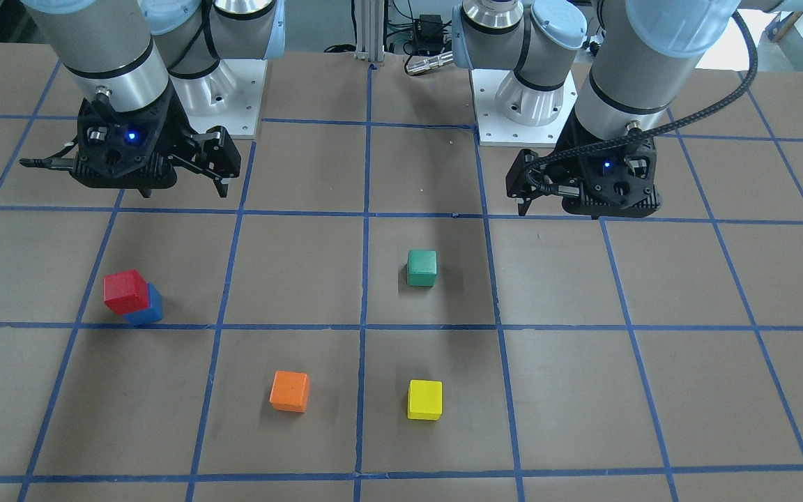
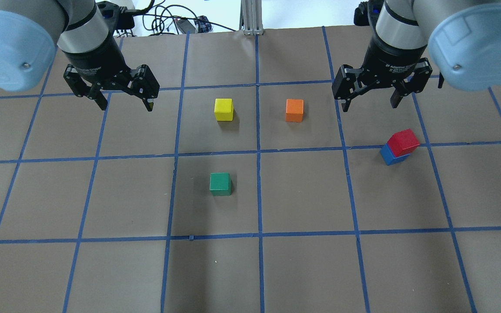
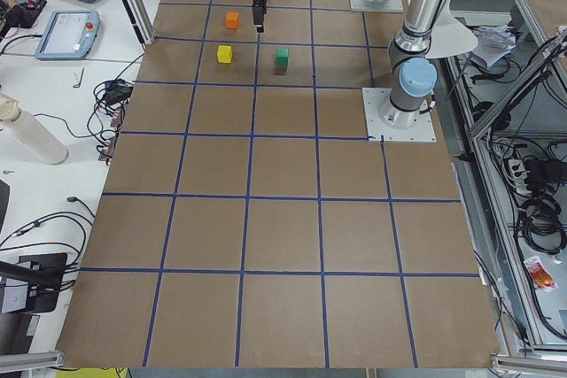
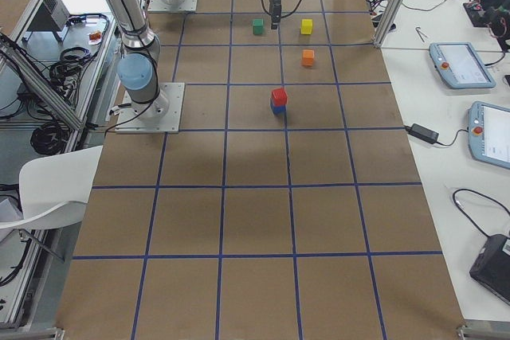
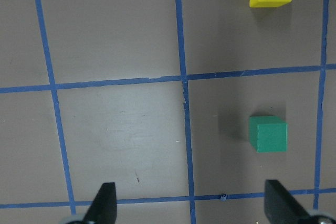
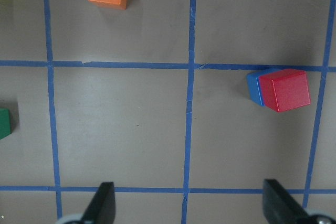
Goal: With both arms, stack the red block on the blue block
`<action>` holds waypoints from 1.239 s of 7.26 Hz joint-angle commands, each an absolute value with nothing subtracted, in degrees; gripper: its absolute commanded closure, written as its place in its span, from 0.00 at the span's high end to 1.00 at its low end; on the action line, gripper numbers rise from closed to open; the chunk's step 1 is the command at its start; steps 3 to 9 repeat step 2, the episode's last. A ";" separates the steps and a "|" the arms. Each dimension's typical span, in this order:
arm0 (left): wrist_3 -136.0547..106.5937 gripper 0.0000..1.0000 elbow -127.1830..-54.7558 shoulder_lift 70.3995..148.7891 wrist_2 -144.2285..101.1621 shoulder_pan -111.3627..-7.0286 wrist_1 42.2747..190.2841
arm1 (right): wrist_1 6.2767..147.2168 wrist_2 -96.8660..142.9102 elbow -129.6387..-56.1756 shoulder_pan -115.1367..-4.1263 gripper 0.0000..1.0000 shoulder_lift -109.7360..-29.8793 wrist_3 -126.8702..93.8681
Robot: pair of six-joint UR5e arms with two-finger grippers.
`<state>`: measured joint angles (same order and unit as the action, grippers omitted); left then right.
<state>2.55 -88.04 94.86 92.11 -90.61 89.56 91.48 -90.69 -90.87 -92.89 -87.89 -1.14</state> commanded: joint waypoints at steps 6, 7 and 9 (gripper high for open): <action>2.55 1.00 -88.07 94.83 92.11 -90.62 89.56 | 91.32 -91.32 -91.05 -92.73 1.00 -87.89 -1.14; 2.55 1.00 -88.07 94.83 92.11 -90.62 89.56 | 91.32 -91.32 -91.05 -92.73 1.00 -87.89 -1.14; 2.55 1.00 -88.07 94.83 92.11 -90.62 89.56 | 91.32 -91.32 -91.05 -92.73 1.00 -87.89 -1.14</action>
